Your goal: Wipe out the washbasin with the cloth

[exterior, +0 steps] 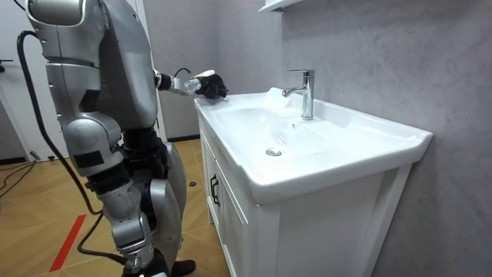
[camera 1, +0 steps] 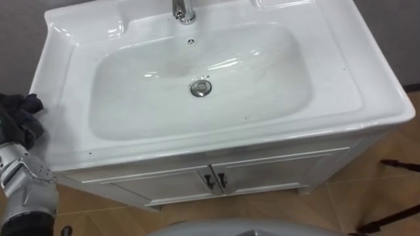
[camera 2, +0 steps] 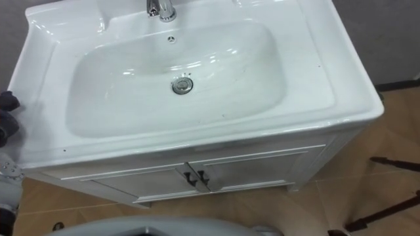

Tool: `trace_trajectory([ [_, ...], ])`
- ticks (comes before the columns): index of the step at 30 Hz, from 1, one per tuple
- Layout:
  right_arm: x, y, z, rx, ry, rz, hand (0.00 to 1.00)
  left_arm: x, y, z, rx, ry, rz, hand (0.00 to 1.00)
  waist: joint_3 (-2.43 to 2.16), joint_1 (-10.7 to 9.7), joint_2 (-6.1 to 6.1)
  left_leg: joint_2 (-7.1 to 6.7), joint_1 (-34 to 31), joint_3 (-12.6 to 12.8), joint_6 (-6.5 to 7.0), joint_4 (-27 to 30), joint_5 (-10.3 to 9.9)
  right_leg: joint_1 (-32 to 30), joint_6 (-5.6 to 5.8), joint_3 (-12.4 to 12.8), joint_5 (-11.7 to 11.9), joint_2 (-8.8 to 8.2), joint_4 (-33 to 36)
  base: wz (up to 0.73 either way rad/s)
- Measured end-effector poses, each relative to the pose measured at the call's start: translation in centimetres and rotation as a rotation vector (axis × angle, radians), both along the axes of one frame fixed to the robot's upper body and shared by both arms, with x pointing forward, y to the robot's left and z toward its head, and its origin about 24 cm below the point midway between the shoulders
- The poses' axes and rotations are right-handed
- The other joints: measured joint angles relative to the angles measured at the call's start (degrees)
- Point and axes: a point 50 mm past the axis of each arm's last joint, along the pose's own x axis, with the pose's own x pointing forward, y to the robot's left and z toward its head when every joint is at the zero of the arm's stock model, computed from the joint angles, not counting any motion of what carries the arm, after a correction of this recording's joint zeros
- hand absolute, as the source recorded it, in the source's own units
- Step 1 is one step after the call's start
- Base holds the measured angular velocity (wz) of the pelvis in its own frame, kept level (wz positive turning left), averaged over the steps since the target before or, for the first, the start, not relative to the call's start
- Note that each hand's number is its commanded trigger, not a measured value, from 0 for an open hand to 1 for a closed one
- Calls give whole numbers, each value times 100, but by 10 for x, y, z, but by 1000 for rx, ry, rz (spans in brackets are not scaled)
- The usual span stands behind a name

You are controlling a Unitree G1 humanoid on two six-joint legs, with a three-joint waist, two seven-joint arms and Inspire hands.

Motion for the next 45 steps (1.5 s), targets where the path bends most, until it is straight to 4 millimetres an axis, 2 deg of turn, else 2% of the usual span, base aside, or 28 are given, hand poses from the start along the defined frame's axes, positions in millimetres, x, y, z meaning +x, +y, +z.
trace_trajectory([
  [8,0,0,0,8,1,0,0,0,0,-1,-34,-19,14,100,10,-103,-13,-3,-5,0,0,6,0,9,2,-8,-1,-3,0,0],
  [16,1,0,0,7,-2,2,0,2,-2,0,-37,-29,1,100,9,-154,75,-5,-8,-13,1,15,-1,11,4,-12,-2,-2,-2,0],
  [24,1,0,0,8,-3,2,0,1,-2,0,-38,-28,2,99,27,-165,104,-7,-7,-14,1,8,-1,9,4,-10,-2,-4,-9,0],
  [25,1,0,0,8,-3,2,0,1,-2,-1,-39,-28,2,78,27,-164,103,-7,-7,-14,1,8,-1,8,4,-10,-2,-5,-9,0],
  [26,1,0,0,8,-3,2,0,1,-2,-1,-40,-27,2,31,28,-164,103,-7,-7,-14,1,8,-1,8,4,-10,-2,-5,-9,0],
  [27,1,0,0,9,-2,2,0,1,-2,-1,-40,-27,2,0,28,-164,102,-7,-7,-13,1,8,-1,7,4,-7,-2,-4,-9,0],
  [35,1,1,0,31,2,2,0,1,-3,-1,-42,-24,0,0,33,-164,86,-4,-7,-2,1,7,-1,-7,4,8,-3,-3,1,0],
  [45,1,2,-1,49,6,1,0,1,-6,-4,-57,-23,0,0,8,-170,40,-4,0,0,1,1,-1,-11,4,14,-2,-5,6,0],
])
